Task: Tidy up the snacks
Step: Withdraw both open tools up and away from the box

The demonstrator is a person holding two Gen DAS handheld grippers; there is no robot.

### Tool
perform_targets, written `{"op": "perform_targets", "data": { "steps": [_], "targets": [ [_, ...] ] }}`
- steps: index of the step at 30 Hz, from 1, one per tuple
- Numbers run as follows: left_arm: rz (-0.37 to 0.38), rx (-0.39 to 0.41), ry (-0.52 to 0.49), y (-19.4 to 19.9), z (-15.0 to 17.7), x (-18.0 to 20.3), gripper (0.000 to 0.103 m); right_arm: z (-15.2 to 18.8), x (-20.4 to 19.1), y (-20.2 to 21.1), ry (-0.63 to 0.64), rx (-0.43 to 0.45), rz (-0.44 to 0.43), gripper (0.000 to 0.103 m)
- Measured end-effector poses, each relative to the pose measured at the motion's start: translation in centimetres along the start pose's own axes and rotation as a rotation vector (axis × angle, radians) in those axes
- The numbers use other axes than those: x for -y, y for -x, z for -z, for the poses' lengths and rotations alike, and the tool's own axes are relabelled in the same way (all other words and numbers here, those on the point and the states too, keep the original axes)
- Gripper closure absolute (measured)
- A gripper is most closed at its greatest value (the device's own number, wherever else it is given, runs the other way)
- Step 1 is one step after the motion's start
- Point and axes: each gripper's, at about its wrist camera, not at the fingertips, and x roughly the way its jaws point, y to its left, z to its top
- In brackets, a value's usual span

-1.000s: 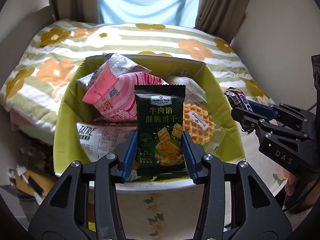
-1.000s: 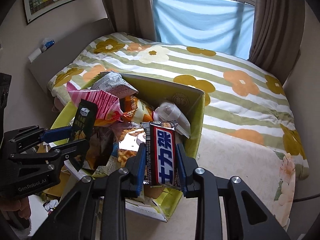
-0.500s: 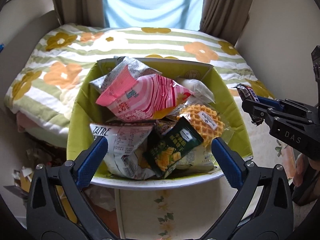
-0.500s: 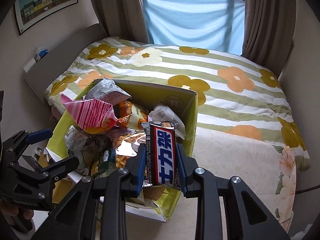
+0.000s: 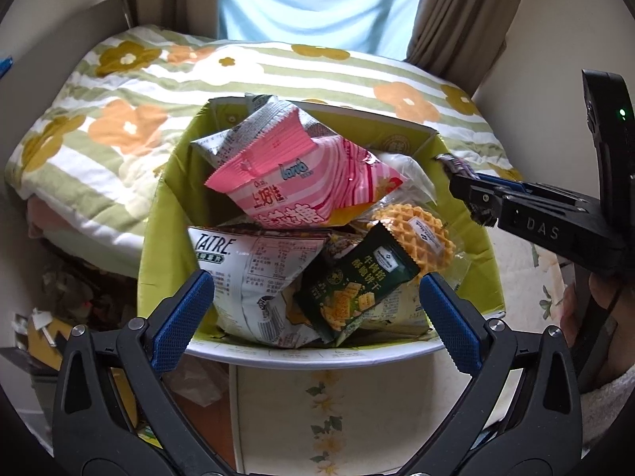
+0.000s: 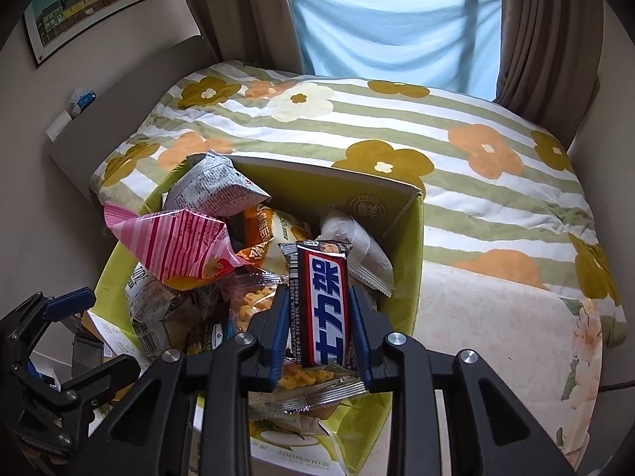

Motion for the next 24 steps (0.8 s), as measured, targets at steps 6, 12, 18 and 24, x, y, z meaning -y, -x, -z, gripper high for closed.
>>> {"op": "perform_targets", "data": {
  "steps": [6, 12, 18, 24],
  "targets": [
    [0.002, -0.004, 0.003, -0.5, 0.2, -0.4, 0.000, -0.7, 0.5, 0.0, -0.040, 0.045, -0.024, 0.000],
    [0.022, -0.009, 0.016, -1.0, 0.4, -1.2, 0.000, -0.3, 0.7, 0.0, -0.053, 0.035, 0.009, 0.000],
    [0.001, 0.014, 0.018, 0.2, 0.3, -1.3, 0.000, 0.6, 0.5, 1.5, -0.065, 0.065, 0.001, 0.000],
    [-0.029, 0.084, -0.003, 3.3, 0.5, 0.3, 0.000, 1.8, 1.0, 5.8, -0.068, 0.147, -0.011, 0.000]
  ]
}}
